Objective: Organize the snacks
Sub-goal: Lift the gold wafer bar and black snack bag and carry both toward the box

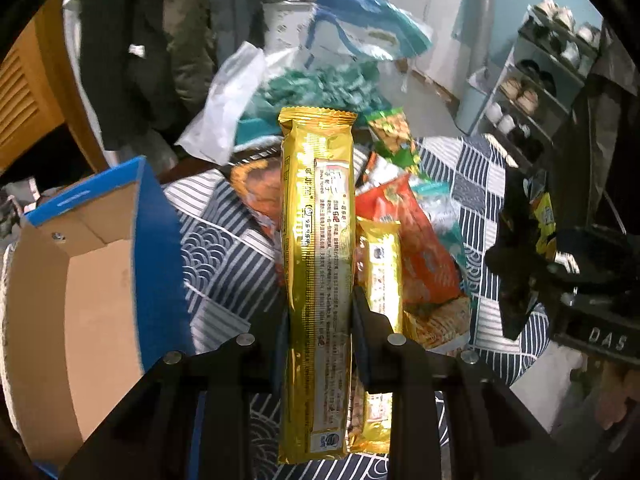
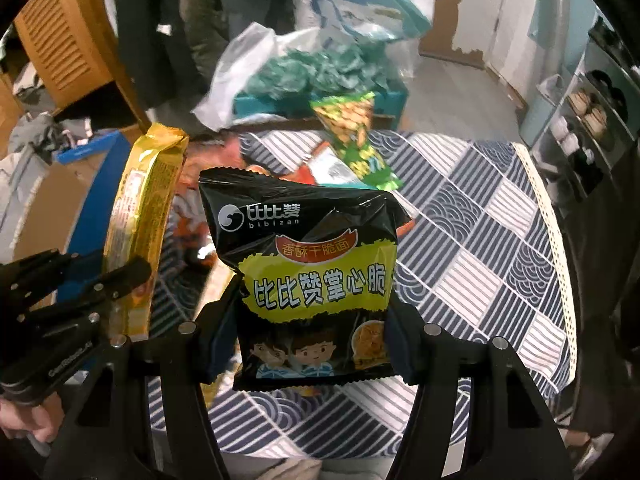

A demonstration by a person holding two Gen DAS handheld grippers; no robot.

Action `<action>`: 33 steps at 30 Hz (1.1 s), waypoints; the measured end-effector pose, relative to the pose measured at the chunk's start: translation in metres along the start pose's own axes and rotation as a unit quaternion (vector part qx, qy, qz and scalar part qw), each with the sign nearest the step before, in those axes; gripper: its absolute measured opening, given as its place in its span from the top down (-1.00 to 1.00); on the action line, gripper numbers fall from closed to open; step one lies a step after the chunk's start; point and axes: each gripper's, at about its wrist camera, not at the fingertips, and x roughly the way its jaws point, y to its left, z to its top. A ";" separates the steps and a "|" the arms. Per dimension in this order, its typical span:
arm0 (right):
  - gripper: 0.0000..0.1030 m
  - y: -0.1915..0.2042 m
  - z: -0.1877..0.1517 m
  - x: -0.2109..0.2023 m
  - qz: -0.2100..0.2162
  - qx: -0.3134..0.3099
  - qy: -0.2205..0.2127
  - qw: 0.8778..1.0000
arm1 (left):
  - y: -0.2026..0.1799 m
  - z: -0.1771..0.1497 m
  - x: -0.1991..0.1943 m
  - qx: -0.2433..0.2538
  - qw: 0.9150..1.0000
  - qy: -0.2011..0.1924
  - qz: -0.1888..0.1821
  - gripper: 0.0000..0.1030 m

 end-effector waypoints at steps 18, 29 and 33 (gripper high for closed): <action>-0.23 0.085 0.030 -0.032 0.058 -0.053 -0.035 0.996 | 0.078 0.002 -0.081 -0.086 0.994 -0.056 0.025 0.46; -0.23 0.148 0.045 -0.030 0.090 -0.092 -0.038 0.991 | 0.128 -0.008 -0.111 -0.123 0.987 -0.086 0.052 0.46; -0.23 0.174 0.048 -0.024 0.102 -0.105 -0.034 0.989 | 0.148 -0.016 -0.118 -0.136 0.984 -0.092 0.066 0.46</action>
